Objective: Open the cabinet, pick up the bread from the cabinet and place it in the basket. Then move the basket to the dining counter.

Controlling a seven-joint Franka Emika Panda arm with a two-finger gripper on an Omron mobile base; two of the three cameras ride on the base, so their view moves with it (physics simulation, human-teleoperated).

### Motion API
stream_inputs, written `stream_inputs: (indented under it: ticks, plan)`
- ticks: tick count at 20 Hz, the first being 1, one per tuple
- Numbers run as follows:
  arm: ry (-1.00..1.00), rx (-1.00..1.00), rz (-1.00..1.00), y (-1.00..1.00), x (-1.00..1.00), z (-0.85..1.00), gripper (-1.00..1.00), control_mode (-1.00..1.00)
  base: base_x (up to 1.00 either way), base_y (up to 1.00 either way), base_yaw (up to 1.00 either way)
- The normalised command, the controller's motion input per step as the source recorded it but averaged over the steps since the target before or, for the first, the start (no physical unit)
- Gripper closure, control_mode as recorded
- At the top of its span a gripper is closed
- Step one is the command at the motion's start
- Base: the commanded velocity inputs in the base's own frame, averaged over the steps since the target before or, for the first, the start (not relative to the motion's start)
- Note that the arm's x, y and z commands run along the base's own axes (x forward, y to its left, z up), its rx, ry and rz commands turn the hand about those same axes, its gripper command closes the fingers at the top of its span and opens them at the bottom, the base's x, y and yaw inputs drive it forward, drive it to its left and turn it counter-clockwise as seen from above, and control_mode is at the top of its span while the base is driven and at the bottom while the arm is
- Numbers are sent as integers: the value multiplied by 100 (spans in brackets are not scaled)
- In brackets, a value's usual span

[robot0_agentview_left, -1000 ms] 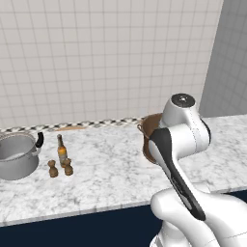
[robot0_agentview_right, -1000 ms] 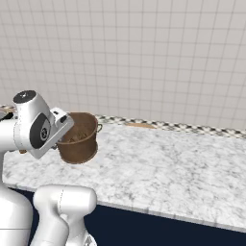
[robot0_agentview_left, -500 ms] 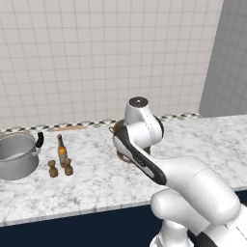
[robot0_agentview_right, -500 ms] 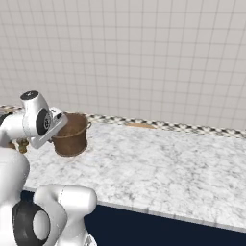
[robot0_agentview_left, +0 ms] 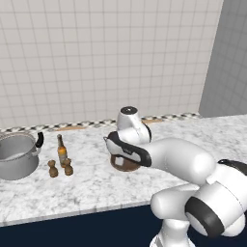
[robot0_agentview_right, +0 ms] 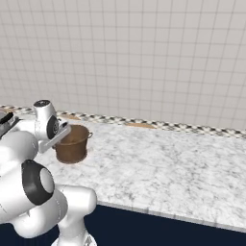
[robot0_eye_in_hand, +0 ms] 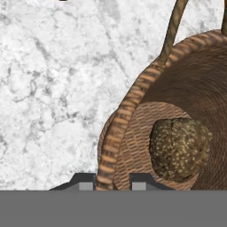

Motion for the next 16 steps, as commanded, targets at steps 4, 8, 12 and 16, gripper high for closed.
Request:
stream_inputs:
  ticks: [4, 8, 12, 16]
  plan:
    - [0, 1, 0, 0, 1, -67, 100, -100, 0, 0, 0]
    - [-1, 0, 0, 3, 9, -67, 100, -100, 0, 0, 0]
    - [0, 0, 0, 2, 18, -41, -100, -100, 0, 0, 0]
    - [0, 0, 0, -4, -17, -7, -100, -100, 0, 0, 0]
